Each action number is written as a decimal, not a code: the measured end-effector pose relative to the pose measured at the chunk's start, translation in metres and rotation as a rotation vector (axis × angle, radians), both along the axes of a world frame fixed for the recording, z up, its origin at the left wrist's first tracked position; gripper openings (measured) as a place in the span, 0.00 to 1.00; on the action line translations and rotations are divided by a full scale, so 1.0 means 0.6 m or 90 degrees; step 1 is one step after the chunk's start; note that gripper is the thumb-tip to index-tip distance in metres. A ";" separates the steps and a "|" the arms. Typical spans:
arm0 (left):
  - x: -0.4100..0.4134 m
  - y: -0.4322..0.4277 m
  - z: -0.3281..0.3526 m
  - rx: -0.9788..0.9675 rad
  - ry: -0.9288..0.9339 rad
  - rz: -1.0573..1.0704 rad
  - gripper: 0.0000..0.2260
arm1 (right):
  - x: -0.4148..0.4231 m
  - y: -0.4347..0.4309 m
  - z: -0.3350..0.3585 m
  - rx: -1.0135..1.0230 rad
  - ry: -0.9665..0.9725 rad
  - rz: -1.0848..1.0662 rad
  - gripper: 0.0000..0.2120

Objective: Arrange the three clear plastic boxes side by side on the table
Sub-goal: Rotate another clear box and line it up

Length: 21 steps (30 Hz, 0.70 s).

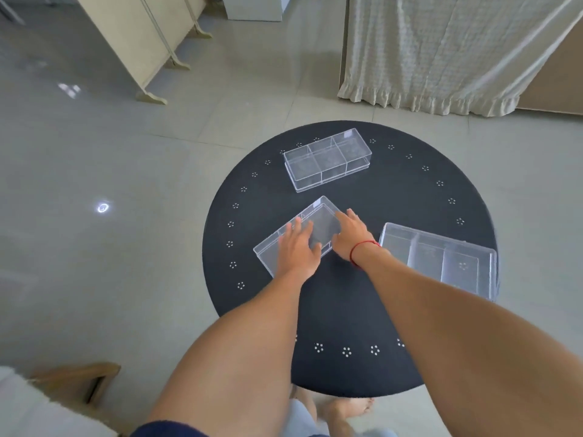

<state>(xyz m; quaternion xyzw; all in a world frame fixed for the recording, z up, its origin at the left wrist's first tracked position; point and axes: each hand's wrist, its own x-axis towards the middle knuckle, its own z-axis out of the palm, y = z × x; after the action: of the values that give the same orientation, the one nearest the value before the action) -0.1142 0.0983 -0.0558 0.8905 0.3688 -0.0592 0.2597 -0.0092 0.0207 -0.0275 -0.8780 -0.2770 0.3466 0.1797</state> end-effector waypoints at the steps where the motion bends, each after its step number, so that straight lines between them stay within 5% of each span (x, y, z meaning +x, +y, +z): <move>1: 0.002 0.012 -0.001 -0.010 -0.012 -0.021 0.23 | 0.001 0.007 -0.003 0.008 0.013 -0.031 0.30; 9: 0.036 0.075 -0.006 -0.090 -0.113 -0.058 0.18 | 0.016 0.054 -0.009 -0.032 0.043 -0.194 0.25; 13: 0.034 0.106 -0.003 -0.098 -0.160 0.057 0.14 | 0.042 0.056 -0.010 -0.027 0.126 -0.203 0.24; 16: 0.022 0.140 -0.002 0.017 -0.092 0.142 0.29 | 0.047 0.056 -0.012 -0.020 0.145 -0.223 0.22; 18: 0.015 0.158 0.008 -0.085 -0.062 0.244 0.41 | 0.046 0.061 -0.014 -0.018 0.161 -0.265 0.25; 21: 0.017 0.179 0.021 -0.293 -0.043 0.346 0.45 | 0.047 0.075 -0.013 -0.040 0.174 -0.333 0.35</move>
<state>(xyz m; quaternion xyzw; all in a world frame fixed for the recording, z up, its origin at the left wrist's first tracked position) -0.1040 0.2054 -0.0432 0.6796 0.5604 -0.0399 0.4717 0.0189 0.0657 -0.0350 -0.8698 -0.0039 0.4122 0.2712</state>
